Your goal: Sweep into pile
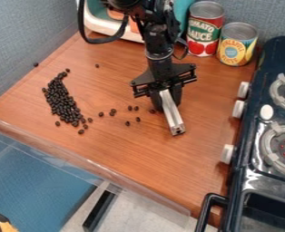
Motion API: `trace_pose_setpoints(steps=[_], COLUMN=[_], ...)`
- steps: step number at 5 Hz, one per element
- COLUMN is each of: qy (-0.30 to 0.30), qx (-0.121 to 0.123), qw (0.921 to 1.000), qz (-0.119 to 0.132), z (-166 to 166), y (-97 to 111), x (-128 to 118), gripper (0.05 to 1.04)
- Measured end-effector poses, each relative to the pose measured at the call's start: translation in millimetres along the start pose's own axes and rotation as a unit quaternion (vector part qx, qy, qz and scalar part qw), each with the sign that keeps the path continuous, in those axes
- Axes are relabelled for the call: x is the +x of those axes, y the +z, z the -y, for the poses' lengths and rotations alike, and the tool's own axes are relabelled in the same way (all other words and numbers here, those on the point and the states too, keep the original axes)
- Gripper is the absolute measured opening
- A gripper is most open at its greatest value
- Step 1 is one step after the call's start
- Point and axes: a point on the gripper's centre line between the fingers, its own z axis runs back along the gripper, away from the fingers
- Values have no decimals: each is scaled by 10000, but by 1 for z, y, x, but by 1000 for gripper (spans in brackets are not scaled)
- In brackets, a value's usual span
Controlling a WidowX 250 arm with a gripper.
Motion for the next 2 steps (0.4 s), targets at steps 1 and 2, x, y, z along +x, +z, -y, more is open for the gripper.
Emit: trace_pose_setpoints(steps=[1, 2], qy=[37, 67], qx=[61, 156], qw=[10000, 9998], qz=[-45, -47], z=[-12, -36], y=[0, 4], x=[1, 5], gripper=[381, 381])
